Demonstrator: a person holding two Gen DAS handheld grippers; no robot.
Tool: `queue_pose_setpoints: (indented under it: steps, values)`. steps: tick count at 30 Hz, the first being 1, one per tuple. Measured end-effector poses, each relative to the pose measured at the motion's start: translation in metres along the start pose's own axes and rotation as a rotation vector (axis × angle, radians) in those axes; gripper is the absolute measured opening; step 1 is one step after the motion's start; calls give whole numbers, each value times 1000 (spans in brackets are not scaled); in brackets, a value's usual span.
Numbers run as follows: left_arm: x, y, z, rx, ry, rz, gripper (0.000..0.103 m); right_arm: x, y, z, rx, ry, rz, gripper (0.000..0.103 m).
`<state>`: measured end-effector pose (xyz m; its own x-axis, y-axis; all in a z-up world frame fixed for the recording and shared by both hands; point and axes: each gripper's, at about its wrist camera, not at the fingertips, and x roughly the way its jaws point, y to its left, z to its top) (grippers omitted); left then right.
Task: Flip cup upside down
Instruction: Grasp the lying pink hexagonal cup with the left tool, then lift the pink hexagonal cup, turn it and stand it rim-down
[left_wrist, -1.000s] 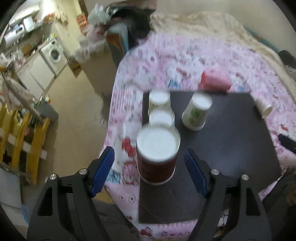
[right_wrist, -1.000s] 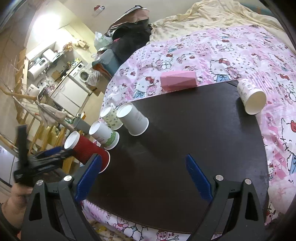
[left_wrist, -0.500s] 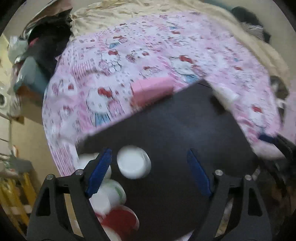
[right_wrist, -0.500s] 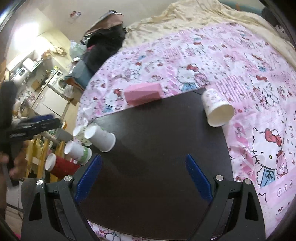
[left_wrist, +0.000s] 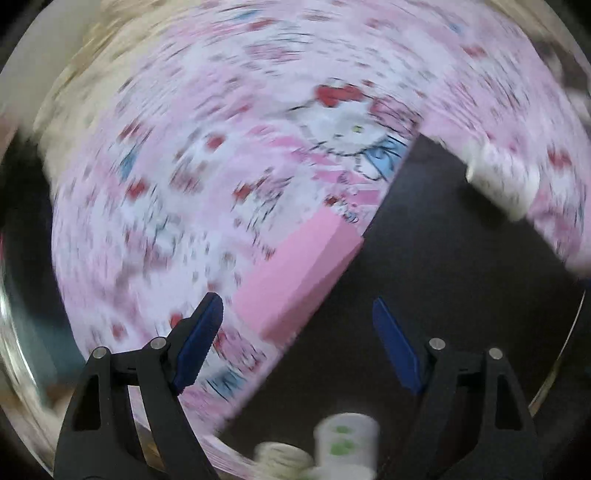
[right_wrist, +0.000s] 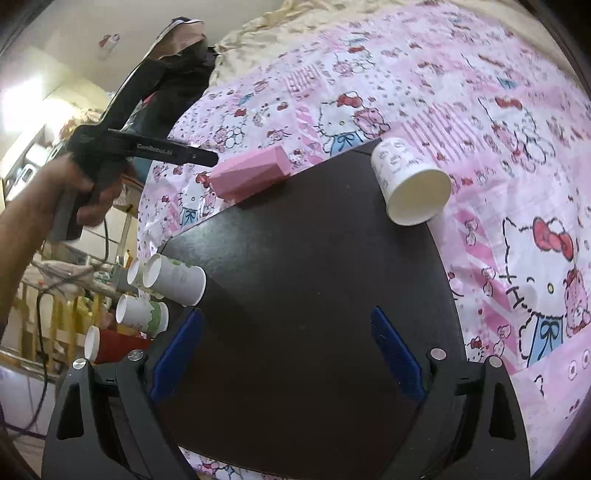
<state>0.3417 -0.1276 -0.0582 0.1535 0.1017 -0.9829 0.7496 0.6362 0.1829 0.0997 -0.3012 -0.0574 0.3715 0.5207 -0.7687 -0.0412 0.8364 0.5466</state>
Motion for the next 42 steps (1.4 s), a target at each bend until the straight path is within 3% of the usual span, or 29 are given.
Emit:
queue_pose_setpoints:
  steps: [3, 6, 11, 17, 19, 26, 30, 35, 38, 42]
  values:
    - [16, -14, 17, 156, 42, 2, 81, 1, -4, 2, 22, 8, 14, 94]
    - [49, -30, 25, 283, 158, 3, 81, 3, -9, 3, 42, 19, 8, 94]
    - [87, -49, 26, 448, 236, 101, 81, 10, -17, 4, 87, 52, 24, 94]
    - [110, -50, 32, 451, 244, 109, 79, 12, -16, 9, 96, 52, 43, 94]
    - [109, -51, 32, 456, 236, 79, 60, 14, -17, 10, 106, 54, 45, 94]
    - [86, -44, 26, 412, 196, 108, 58, 17, -16, 9, 112, 66, 43, 94]
    - [41, -39, 19, 299, 106, 109, 57, 18, -13, 10, 98, 60, 30, 94]
    - [-38, -24, -7, -30, -130, 56, 56, 18, -8, 10, 79, 50, 9, 94]
    - [-80, -20, -39, -207, -229, 23, 56, 17, -3, 6, 55, 43, -15, 94]
    - [-116, -30, -95, -387, -284, -22, 56, 10, 2, -2, 30, 22, -22, 94]
